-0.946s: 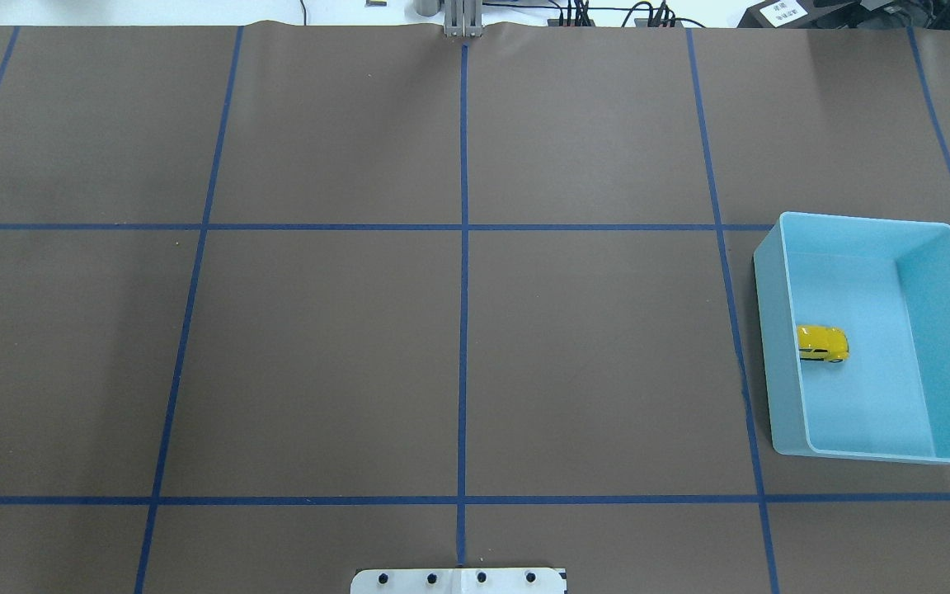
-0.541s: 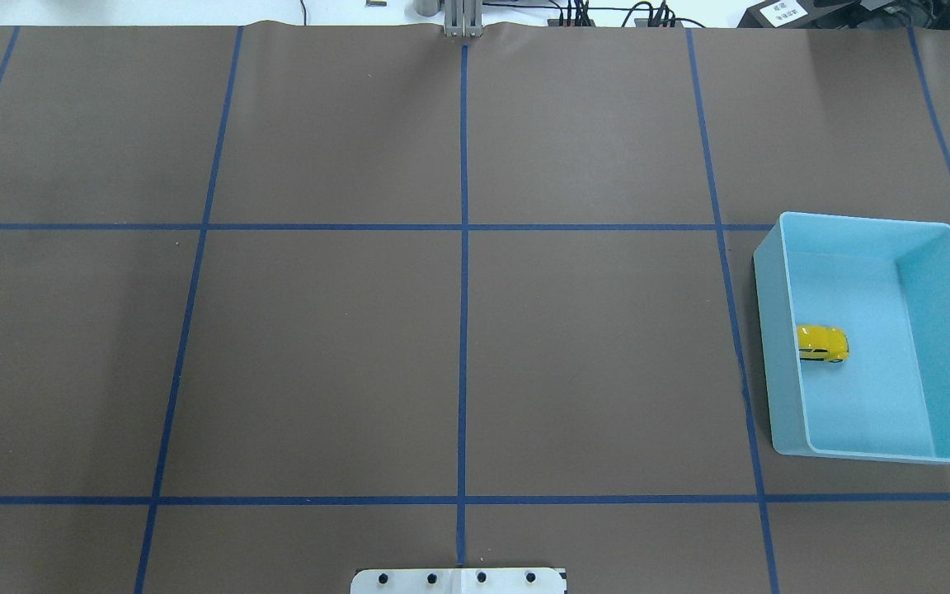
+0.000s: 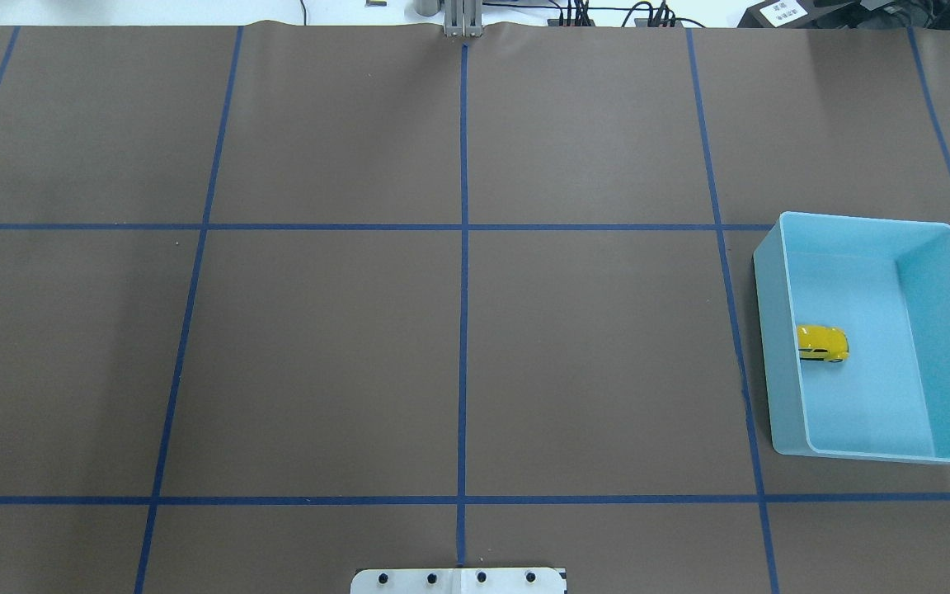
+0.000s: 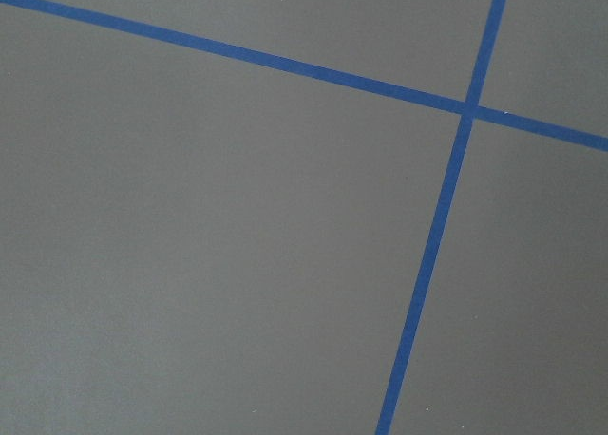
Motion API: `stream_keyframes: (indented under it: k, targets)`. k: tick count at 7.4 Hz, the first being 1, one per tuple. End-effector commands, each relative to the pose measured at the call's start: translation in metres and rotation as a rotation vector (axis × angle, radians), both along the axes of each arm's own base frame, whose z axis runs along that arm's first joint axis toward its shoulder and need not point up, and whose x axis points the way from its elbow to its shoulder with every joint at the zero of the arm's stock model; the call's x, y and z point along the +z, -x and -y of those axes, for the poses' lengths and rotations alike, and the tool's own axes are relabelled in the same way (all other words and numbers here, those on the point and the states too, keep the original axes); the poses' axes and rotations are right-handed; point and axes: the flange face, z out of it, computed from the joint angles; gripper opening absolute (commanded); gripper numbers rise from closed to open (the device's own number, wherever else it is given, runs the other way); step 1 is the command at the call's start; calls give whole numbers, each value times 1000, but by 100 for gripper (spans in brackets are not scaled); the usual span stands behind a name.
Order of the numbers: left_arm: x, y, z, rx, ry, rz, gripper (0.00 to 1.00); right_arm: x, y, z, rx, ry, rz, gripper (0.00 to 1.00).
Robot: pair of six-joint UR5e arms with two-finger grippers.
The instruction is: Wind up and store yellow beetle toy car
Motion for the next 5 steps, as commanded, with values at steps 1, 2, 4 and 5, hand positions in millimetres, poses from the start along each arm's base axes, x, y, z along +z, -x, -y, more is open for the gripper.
stream_keyframes:
  k: [1,2,4,5]
  targets:
    - [0,0,0,-1,2,0,100,-1,4,2,11,-7,50,100]
    - [0,0,0,-1,2,0,100,-2,5,3,8,-8,50,100]
    - [0,0,0,-1,2,0,100,-4,8,4,2,-11,50,100]
    - [0,0,0,-1,2,0,100,-9,10,6,1,-21,57,100]
